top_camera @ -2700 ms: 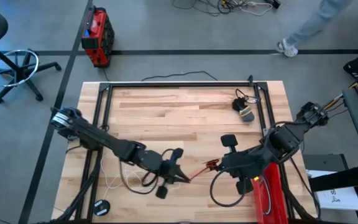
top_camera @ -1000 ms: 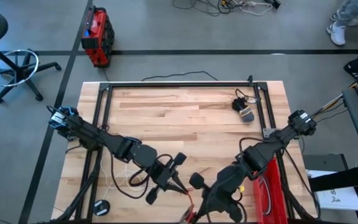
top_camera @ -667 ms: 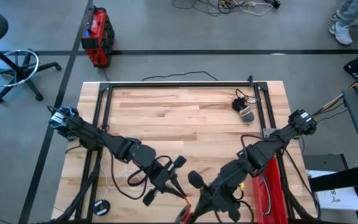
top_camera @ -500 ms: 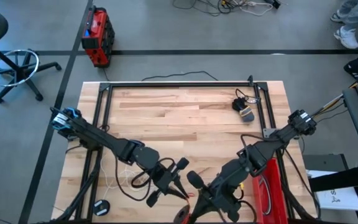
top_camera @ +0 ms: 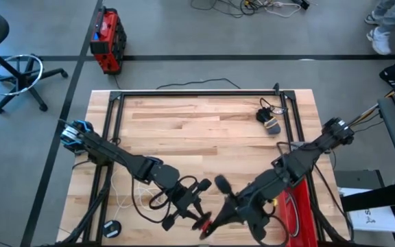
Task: Coil cords
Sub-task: Coil the red wire onto the spool
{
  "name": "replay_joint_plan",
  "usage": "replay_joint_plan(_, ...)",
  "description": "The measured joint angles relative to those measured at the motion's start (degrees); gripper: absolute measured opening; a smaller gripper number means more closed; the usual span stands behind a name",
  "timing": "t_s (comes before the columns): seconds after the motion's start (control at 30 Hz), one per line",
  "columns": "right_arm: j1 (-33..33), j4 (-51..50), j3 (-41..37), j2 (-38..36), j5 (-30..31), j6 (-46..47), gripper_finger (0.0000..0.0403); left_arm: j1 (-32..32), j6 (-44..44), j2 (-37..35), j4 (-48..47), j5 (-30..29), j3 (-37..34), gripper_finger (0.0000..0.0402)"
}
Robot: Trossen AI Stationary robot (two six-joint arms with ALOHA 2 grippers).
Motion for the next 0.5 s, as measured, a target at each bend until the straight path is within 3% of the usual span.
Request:
replay_joint_plan(0.13,0.39,-7.07,0.12,-1.62,4.16,3.53,0.0,-0.78,-0.32,-0.3,-0.87,0.04,-0.13,0.0024)
replay_joint_plan(0.5,0.47,-18.84,0.23,-2.77,4.93,14.07,0.0,-1.24,-4.9,-0.39,-3.98,-1.27,-0.26,0.0042)
